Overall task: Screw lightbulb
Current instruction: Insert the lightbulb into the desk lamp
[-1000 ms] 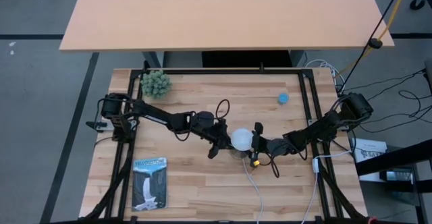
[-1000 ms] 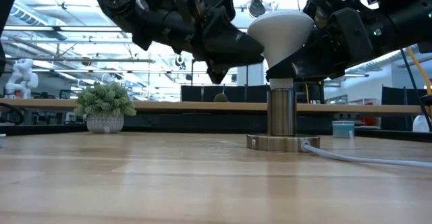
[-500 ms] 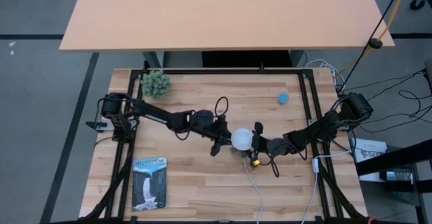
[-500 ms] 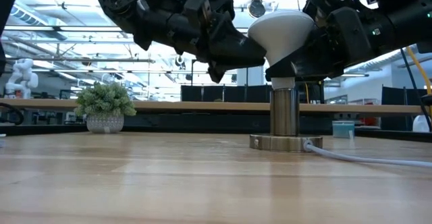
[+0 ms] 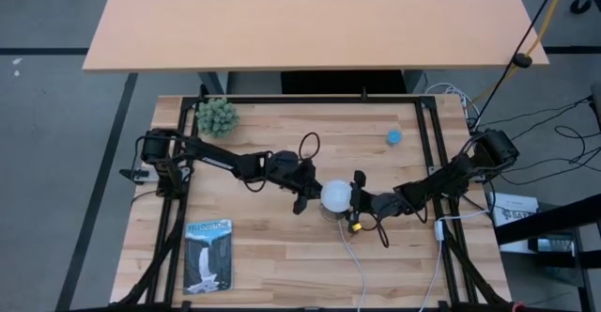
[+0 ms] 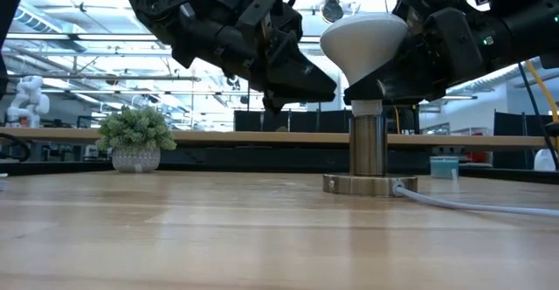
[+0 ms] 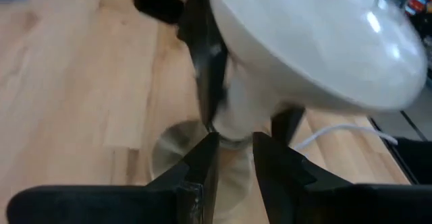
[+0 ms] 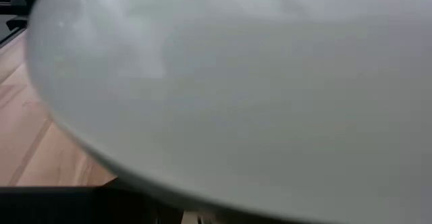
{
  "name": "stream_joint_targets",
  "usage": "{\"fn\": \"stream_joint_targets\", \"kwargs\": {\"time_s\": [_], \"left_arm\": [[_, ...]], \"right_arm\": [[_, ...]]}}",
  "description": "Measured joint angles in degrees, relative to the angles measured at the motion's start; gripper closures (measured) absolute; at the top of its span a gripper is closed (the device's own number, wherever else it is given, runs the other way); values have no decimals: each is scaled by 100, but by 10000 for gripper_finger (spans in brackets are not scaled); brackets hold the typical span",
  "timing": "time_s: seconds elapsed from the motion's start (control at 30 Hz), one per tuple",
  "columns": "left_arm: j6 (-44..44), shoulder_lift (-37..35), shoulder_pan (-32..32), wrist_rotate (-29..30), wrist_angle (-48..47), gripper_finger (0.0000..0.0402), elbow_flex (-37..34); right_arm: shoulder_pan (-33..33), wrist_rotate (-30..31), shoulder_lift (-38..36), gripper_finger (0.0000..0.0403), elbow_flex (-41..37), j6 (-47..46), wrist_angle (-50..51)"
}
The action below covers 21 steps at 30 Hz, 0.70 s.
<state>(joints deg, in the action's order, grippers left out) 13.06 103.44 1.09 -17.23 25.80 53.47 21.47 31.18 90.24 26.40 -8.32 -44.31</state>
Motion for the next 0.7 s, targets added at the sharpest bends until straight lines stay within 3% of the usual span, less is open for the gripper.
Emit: {"fn": "stream_joint_targets", "kwargs": {"time_s": [0.23, 0.7], "left_arm": [[-116, 2, -236, -390, 112, 306, 0], [-363, 2, -283, -57, 444, 306, 0]], "right_arm": [[0, 2, 0, 190, 1, 0, 52], [2, 2, 0, 190, 1, -149, 83]]}}
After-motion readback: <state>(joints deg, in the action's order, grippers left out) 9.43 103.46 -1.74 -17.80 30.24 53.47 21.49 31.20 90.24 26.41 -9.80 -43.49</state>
